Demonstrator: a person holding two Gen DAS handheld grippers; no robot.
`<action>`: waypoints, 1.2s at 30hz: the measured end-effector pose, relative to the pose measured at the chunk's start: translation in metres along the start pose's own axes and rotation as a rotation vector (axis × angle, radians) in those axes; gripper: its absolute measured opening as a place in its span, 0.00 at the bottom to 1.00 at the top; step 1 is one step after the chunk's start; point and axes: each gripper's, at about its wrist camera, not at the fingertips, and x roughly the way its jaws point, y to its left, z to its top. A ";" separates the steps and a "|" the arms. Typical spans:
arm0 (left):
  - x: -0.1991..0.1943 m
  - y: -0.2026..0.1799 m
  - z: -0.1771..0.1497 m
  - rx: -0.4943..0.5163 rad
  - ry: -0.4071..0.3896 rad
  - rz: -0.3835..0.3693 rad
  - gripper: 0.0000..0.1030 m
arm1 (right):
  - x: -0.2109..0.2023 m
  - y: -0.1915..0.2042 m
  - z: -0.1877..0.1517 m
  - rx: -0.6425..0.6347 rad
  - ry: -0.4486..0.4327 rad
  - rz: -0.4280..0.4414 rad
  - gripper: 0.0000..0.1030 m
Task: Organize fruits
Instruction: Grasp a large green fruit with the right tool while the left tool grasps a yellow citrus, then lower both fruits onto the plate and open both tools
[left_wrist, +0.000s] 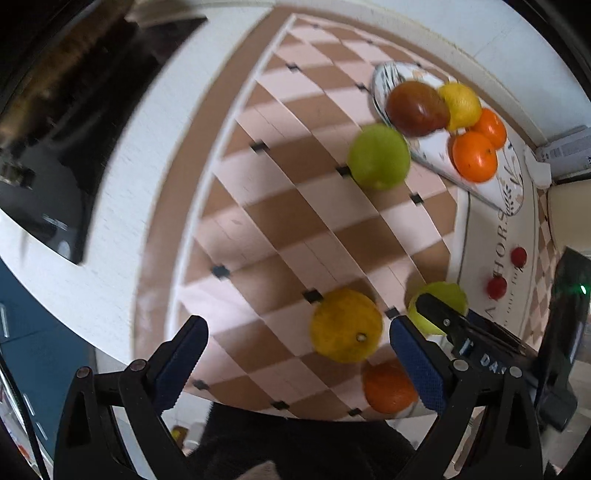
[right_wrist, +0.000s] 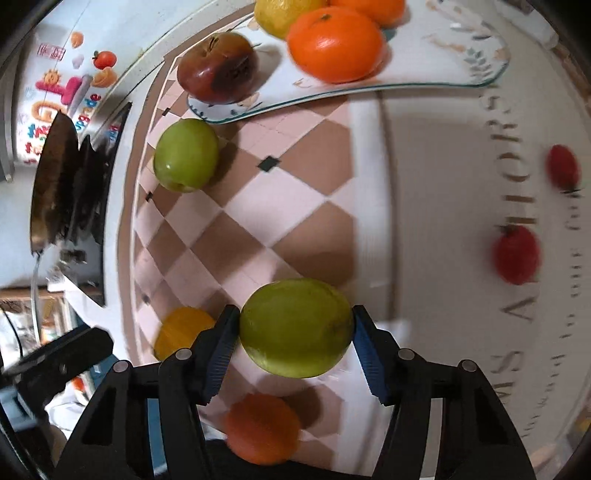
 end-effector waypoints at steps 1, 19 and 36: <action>0.006 -0.003 0.001 -0.002 0.022 -0.015 0.98 | -0.004 -0.005 -0.004 -0.009 -0.004 -0.022 0.62; 0.070 -0.047 0.006 0.089 0.161 -0.036 0.55 | -0.012 -0.050 -0.006 0.064 0.044 0.012 0.62; 0.009 -0.055 0.048 0.026 0.122 -0.236 0.55 | -0.044 -0.043 0.029 0.034 -0.022 0.083 0.61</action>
